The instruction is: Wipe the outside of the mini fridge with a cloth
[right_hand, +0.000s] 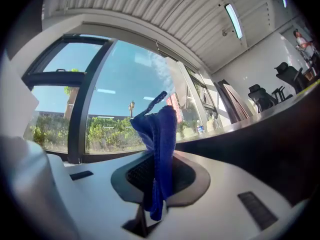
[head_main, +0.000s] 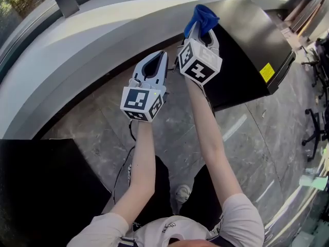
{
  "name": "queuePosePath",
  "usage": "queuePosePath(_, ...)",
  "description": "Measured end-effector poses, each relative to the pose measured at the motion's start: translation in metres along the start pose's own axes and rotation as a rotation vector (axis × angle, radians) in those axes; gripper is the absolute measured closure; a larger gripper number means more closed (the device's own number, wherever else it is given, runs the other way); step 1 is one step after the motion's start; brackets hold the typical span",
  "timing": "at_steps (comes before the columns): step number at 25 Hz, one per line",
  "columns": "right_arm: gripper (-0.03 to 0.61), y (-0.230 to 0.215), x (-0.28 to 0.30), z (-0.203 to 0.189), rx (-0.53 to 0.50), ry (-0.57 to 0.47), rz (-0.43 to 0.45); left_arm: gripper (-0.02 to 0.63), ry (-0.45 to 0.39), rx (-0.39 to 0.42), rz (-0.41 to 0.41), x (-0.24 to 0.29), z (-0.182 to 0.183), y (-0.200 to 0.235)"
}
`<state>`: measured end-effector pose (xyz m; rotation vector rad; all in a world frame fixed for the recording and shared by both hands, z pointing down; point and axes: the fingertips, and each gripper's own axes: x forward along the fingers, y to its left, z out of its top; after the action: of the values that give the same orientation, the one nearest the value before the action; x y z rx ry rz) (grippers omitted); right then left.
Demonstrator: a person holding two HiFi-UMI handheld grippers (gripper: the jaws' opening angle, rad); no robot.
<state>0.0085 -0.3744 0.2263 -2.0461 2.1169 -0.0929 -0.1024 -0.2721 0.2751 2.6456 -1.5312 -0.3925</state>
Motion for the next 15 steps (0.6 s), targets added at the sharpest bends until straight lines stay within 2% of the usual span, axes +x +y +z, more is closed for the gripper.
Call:
queuePosePath(4,0.517,-0.002,0.019,-0.017,-0.062,0.019,-0.078,0.609,-0.052,-0.036,0.042,-0.016,0.015,0.021)
queuePosePath(7,0.517,-0.002,0.031,-0.019,-0.071,0.018,-0.125,0.609,-0.066,-0.046,0.054,-0.025,0.023,0.031)
queuePosePath(11,0.517,-0.002,0.041,-0.018,-0.102,0.022,-0.161,0.609,-0.094,-0.078,0.062,-0.028,0.031,0.033)
queuePosePath(15,0.517,-0.005,0.043,-0.019,-0.104,0.030,-0.179,0.609,-0.083,-0.090,0.043,-0.022,0.027,0.023)
